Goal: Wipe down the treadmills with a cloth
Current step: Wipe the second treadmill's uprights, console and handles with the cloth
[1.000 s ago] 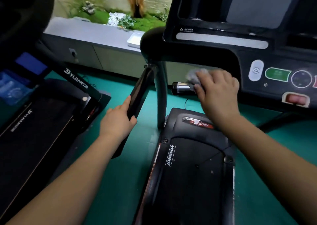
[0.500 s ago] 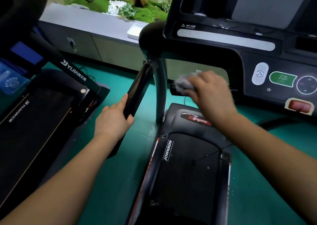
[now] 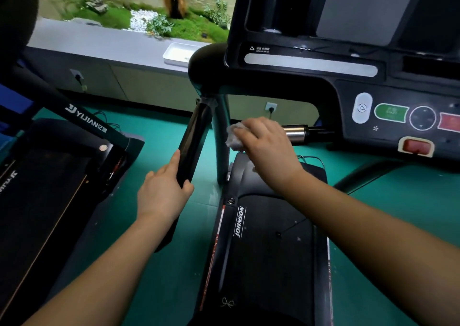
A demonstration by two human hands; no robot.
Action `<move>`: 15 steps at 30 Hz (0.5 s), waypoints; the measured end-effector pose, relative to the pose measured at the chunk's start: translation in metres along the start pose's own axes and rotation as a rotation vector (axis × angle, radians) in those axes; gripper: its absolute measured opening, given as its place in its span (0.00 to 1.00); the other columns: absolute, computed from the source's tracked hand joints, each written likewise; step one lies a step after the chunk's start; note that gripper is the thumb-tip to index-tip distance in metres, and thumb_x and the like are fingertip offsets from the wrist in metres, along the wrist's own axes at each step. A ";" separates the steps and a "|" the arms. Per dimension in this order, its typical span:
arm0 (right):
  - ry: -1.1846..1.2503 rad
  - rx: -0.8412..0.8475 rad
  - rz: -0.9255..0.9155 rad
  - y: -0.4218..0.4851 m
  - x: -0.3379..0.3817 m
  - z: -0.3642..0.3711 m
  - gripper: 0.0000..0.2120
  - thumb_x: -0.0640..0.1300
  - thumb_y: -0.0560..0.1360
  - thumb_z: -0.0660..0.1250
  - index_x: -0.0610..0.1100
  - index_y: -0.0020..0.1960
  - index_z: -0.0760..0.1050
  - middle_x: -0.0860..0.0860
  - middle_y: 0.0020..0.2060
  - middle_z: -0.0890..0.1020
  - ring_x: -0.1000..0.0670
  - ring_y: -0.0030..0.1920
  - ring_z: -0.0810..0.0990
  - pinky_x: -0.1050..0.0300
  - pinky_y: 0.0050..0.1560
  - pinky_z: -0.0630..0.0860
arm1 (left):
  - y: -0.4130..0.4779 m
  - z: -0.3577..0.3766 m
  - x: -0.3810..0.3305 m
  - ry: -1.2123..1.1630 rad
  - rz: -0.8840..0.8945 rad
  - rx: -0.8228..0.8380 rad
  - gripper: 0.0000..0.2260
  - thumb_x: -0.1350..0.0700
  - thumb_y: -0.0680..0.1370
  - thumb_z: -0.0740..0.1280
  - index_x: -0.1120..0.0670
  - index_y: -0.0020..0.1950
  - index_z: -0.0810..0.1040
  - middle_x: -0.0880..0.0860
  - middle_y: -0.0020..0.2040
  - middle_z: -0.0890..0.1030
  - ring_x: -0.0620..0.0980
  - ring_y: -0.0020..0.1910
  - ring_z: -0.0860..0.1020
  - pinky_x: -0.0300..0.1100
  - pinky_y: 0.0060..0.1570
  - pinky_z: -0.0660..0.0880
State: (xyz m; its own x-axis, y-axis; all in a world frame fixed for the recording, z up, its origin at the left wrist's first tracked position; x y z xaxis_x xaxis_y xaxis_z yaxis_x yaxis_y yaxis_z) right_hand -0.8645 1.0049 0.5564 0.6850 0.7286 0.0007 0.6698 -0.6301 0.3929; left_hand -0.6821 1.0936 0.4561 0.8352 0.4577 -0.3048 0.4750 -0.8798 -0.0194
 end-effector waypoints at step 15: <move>1.813 -0.350 1.401 -0.125 -0.039 0.074 0.09 0.41 0.81 0.58 0.41 0.58 0.74 0.40 0.51 0.81 0.40 0.53 0.81 0.41 0.59 0.76 | 0.001 0.002 -0.005 0.013 0.036 -0.008 0.33 0.48 0.75 0.61 0.46 0.78 0.52 0.53 0.59 0.77 0.58 0.54 0.71 0.50 0.48 0.72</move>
State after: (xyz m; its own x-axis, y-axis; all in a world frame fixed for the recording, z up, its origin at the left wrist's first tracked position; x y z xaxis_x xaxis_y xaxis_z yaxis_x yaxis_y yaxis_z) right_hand -0.9539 1.0351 0.4388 -0.4836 -0.4264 0.7644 -0.0104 -0.8704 -0.4922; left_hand -0.6861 1.0904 0.4558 0.8553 0.4278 -0.2924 0.4470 -0.8945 -0.0012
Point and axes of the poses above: each hand's wrist, its own y-axis towards the middle knuckle, its own z-axis out of the palm, x = y × z, the point moved 10 cm from there along y, towards the middle knuckle
